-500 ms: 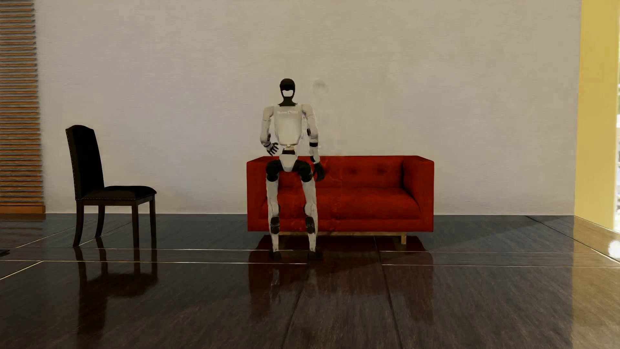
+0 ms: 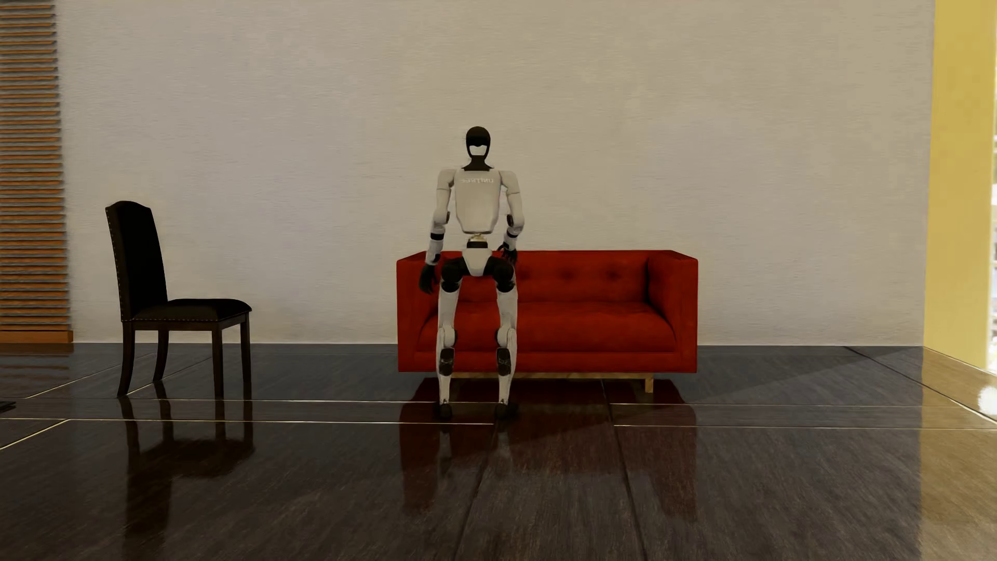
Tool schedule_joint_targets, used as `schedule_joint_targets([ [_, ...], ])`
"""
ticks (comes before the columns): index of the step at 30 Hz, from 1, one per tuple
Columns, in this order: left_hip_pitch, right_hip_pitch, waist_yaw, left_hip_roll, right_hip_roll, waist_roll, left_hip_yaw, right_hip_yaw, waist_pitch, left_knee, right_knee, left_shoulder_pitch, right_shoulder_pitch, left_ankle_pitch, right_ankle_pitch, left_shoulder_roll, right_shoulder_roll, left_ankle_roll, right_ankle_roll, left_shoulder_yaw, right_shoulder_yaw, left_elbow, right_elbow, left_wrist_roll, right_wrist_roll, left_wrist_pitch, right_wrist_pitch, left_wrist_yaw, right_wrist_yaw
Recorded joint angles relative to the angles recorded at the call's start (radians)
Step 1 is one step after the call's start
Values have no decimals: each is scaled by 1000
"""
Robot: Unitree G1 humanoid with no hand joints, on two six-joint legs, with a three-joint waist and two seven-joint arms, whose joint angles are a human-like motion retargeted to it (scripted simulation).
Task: Walk to the sofa
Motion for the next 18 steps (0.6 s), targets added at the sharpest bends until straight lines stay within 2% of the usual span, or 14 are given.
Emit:
schedule_joint_targets([
  [3,-27,25,9,6,2,6,-74,-70,2,23,3,-1,6,2,-20,-13,-9,-17,-16,42,20,-53,71,-4,26,-43,38,23,39],
  [6,-38,51,11,-2,0,8,-144,-141,-2,7,-3,-37,30,16,-35,-18,0,-33,-28,47,47,-118,254,13,56,-89,130,73,86],
  [8,-46,64,10,-11,-5,7,-184,-184,-5,-2,-6,-83,68,32,-44,-26,8,-42,-32,35,69,-148,373,10,78,-91,178,71,111],
  [10,-53,76,5,-19,-9,6,-215,-218,-8,-10,-9,-101,111,47,-52,-15,6,-49,-36,12,106,-171,461,0,92,-122,182,58,123],
  [13,-48,89,-7,-25,-15,3,-235,-248,-12,-26,-8,-132,181,64,-61,-19,11,-53,-37,-15,123,-178,499,-1,131,-141,173,55,100],
  [18,-31,89,-38,-15,-15,-1,-230,-244,-17,-21,28,-146,192,57,-82,-13,3,-61,-38,-59,114,-119,463,14,158,-117,168,25,71],
])
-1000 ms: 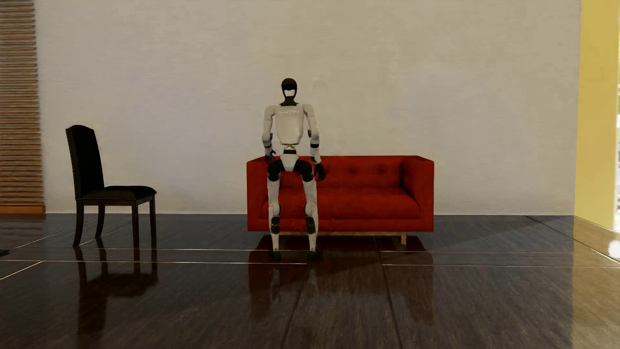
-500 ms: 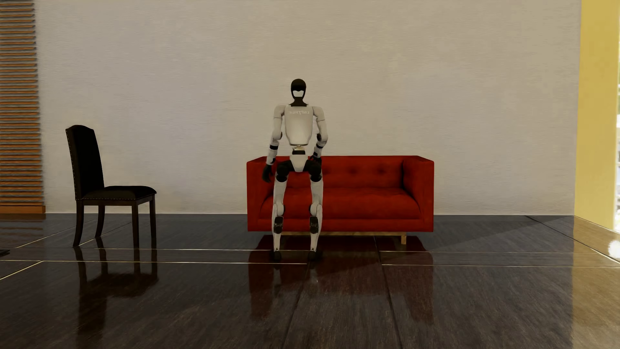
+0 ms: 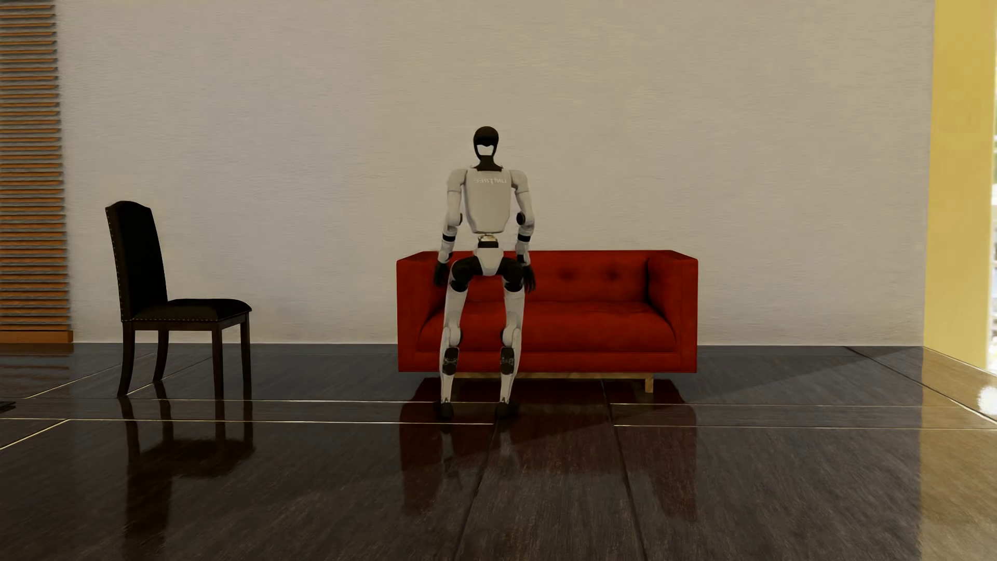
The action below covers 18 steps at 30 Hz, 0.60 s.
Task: Walk to the sofa
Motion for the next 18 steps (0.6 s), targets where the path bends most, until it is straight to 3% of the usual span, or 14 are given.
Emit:
schedule_joint_targets([
  [5,6,-11,-15,27,14,0,37,35,1,37,27,6,-95,-18,-12,25,-12,-1,-3,-1,9,38,-62,8,-21,44,-39,28,1],
  [12,9,-27,-23,50,27,2,90,69,7,52,42,63,-119,-22,-9,67,-21,6,-9,12,-39,15,-206,-21,-53,49,-100,18,-11],
  [15,4,-41,-28,48,18,3,101,73,13,56,61,77,-85,-22,-10,65,-22,11,-9,0,-63,8,-202,-21,-59,46,-89,13,-17],
  [18,-2,-47,-33,44,11,2,99,69,19,59,71,84,-47,-26,-13,69,-22,12,-7,-19,-65,-3,-139,-19,-49,37,-47,1,-16],
])
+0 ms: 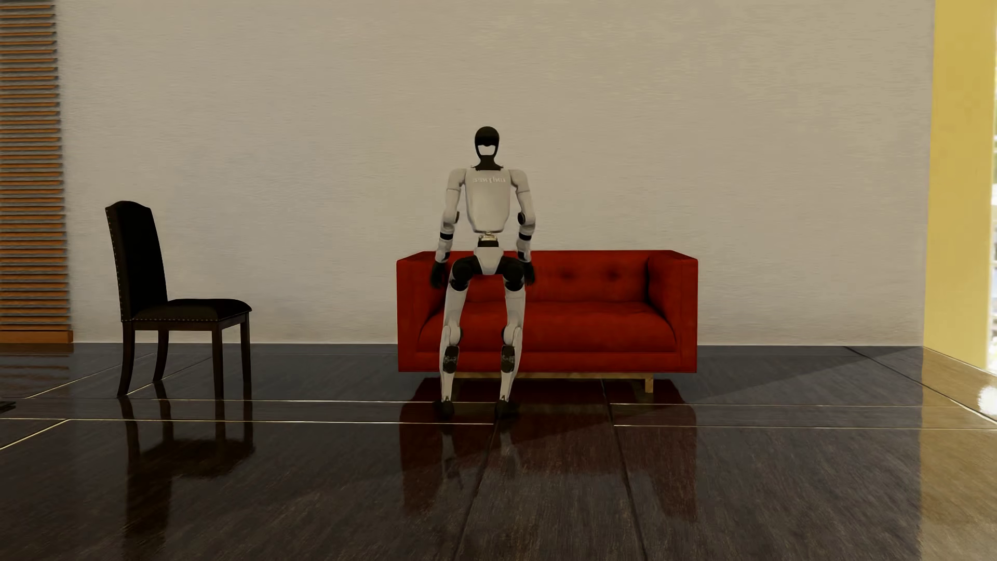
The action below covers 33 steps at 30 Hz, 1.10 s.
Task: Walk to the sofa
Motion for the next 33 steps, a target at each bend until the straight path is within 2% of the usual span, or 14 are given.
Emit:
schedule_joint_targets([
  [4,-3,-1,-1,-8,-7,0,-5,-6,3,-5,-3,-1,37,0,2,2,-10,1,5,-12,41,-7,110,-7,12,-2,49,13,71],
  [6,-3,-1,0,-11,-9,0,-6,-8,4,-10,-7,-1,46,-1,4,13,-15,2,7,-33,62,-12,145,-5,19,-9,56,3,98],
  [10,2,-1,0,-16,-15,-1,-2,-5,4,-13,-4,-22,27,5,11,14,-21,6,12,-60,100,1,153,-11,19,-1,51,-3,107],
  [12,10,7,2,-19,-18,0,3,-4,1,-14,-7,-74,-2,9,15,-3,-22,12,15,-68,118,39,127,-12,10,24,44,-8,103],
  [15,19,21,6,-20,-19,1,4,-4,0,-4,-11,-157,-75,-1,11,-34,12,17,16,-61,124,106,126,-5,12,73,63,-2,72],
  [16,21,24,7,-21,-19,1,6,-2,0,-2,-11,-175,-104,2,15,-42,24,18,16,-69,129,108,125,4,11,69,65,-5,79],
  [18,24,25,9,-21,-21,1,13,1,-1,-2,-12,-191,-145,7,20,-52,39,24,18,-92,125,77,84,10,9,28,49,-4,76],
  [20,30,29,13,-21,-19,2,17,3,-1,-6,-17,-181,-156,3,20,-53,47,26,18,-102,112,13,13,-4,4,-21,11,-1,43],
  [22,38,36,17,-20,-15,4,23,5,-3,-13,-25,-166,-151,-1,20,-63,50,28,19,-93,102,-38,-48,-29,-1,-40,-19,13,18],
  [26,55,45,22,-18,-10,8,32,11,-5,-28,-36,-156,-133,6,30,-76,60,30,19,-70,100,-31,-58,-35,-6,-3,-4,16,29],
  [30,63,47,25,-14,-6,11,42,19,-6,-31,-37,-153,-107,5,31,-74,55,30,16,-29,117,41,35,-18,0,49,44,28,67],
  [33,67,49,25,-11,-3,12,44,21,-7,-33,-38,-137,-72,6,32,-73,42,30,15,13,123,81,110,-17,12,69,68,40,84],
])
